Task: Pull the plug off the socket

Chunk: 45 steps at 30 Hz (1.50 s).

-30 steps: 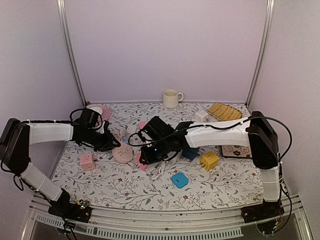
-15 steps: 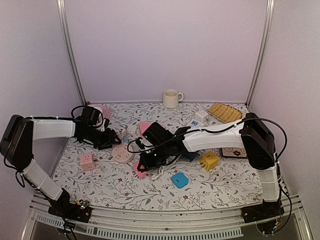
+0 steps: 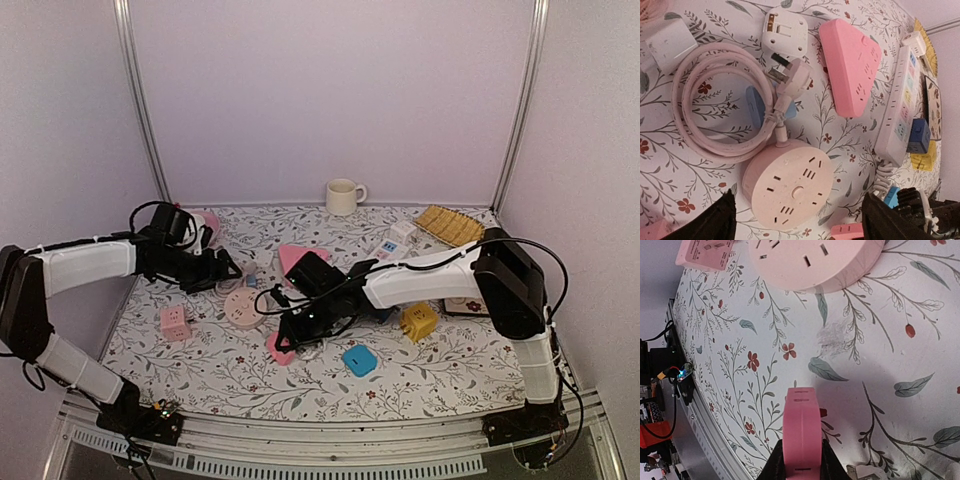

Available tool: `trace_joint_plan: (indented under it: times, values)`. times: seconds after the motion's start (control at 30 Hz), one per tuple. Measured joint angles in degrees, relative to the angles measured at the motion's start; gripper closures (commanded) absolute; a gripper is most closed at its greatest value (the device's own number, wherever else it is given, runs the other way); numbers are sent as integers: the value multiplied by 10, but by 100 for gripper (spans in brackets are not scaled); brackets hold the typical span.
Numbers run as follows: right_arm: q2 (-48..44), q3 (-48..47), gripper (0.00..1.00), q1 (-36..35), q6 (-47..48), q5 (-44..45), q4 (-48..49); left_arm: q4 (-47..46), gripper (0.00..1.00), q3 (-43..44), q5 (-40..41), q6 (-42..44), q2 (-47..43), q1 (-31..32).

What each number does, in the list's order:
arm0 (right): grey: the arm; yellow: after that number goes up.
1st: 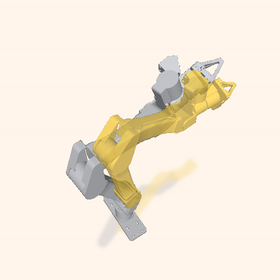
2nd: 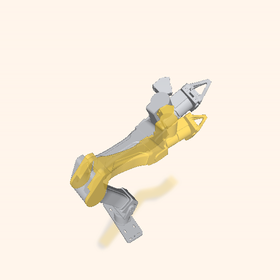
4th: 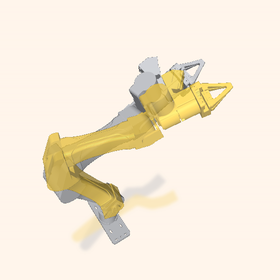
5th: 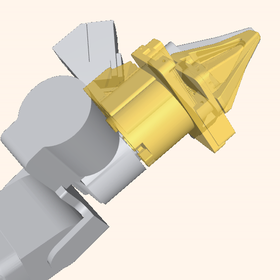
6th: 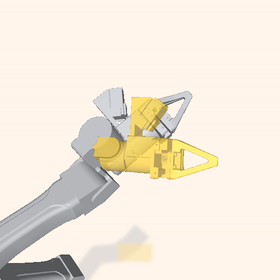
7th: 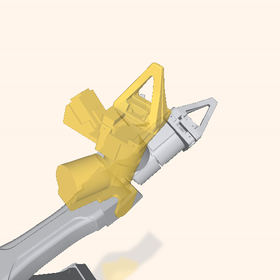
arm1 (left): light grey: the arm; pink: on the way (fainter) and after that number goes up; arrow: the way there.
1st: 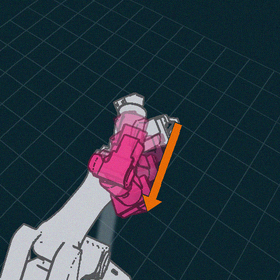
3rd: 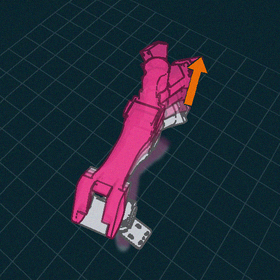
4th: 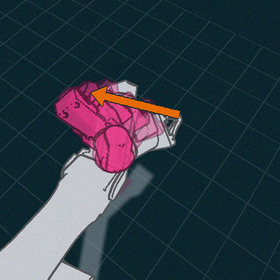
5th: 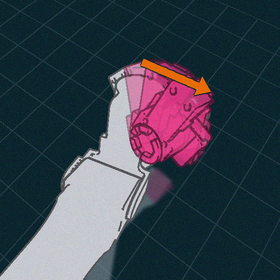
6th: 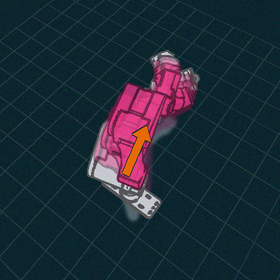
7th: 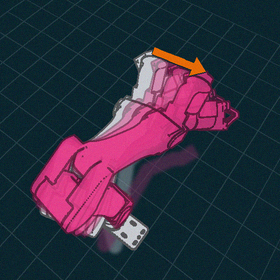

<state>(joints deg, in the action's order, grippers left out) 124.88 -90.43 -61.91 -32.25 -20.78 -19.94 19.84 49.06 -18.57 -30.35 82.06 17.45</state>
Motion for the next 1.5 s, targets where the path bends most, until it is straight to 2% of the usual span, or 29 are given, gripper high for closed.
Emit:
trace_joint_plan:
  times: [0.37, 0.73, 0.83, 1.17, 1.5]
  values:
    - [5, -4, 50, 0, 0, 11, -5, 15, 9, -3, 1, 1, -57, 0]
    - [0, -11, 16, 8, 10, 81, -35, 18, 4, -11, 9, 2, -78, 0]
    - [-11, -11, 10, 12, 14, 99, -46, 19, 3, -11, 12, 2, -86, 0]
    - [-88, -2, 6, 27, 17, 159, -58, 18, 3, -11, 28, 3, -124, 0]
    - [-208, 85, 5, 82, 19, 247, -58, 3, 3, -11, 55, 5, -151, 0]
